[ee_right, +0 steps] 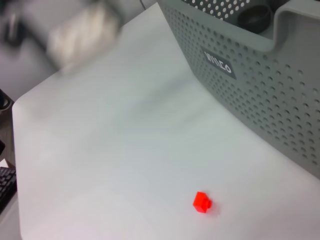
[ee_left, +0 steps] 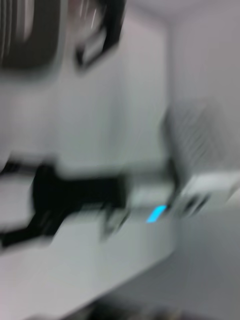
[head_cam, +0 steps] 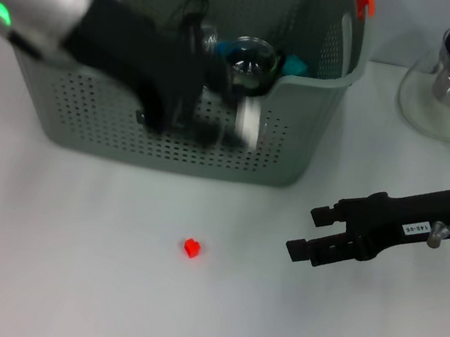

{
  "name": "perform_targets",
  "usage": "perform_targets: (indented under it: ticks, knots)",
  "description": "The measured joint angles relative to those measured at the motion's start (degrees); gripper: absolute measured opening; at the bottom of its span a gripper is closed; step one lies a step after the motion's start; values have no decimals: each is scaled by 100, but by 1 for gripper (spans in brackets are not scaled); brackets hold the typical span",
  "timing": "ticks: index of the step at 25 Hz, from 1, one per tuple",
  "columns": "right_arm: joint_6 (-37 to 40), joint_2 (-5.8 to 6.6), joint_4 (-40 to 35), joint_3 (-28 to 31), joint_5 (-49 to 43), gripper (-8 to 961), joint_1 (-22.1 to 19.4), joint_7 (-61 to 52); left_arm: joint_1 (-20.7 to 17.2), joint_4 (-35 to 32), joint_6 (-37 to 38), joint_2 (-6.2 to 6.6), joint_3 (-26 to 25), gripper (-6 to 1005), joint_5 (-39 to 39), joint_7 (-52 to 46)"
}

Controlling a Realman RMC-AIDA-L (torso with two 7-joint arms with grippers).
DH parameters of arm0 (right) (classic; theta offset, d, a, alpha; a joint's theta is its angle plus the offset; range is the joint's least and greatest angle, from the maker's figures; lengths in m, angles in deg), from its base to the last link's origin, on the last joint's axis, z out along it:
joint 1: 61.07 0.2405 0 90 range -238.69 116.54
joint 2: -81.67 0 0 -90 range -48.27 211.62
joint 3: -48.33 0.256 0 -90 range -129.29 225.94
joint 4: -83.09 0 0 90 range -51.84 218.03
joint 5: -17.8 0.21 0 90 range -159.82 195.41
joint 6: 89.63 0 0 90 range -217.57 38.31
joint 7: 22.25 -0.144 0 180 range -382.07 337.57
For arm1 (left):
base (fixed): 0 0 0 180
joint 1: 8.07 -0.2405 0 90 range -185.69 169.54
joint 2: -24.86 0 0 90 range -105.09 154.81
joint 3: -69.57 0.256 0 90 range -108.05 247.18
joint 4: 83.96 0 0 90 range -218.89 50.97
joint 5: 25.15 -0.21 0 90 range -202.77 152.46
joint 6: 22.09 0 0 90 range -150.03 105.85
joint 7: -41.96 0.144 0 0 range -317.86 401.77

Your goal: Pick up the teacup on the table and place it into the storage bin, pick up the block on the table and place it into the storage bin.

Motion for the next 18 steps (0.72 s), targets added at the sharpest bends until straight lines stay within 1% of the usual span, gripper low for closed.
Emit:
perform_targets:
  ticks: [2,6,9,12,14,18]
  knots:
    - [39,4,0,0,1,924,4,-1,37,19,-282,104,-230,412,218,-434]
    - [81,5,-3,-18,1,925,-8,9,60,154,-1334,285,-318,413,522,-1250]
    - [103,4,-5,-40,2,925,-16,43,133,606,-2354,475,-259,413,553,-1815]
    - [118,4,-5,-42,0,925,-33,110,240,1194,-3164,643,-194,413,548,-2019]
    - [123,1,-5,-43,-4,925,-41,147,300,1524,-3614,686,-184,413,545,-2045]
    - [139,2,-3,-50,-7,925,-45,186,322,1843,-4283,672,-166,412,542,-2058]
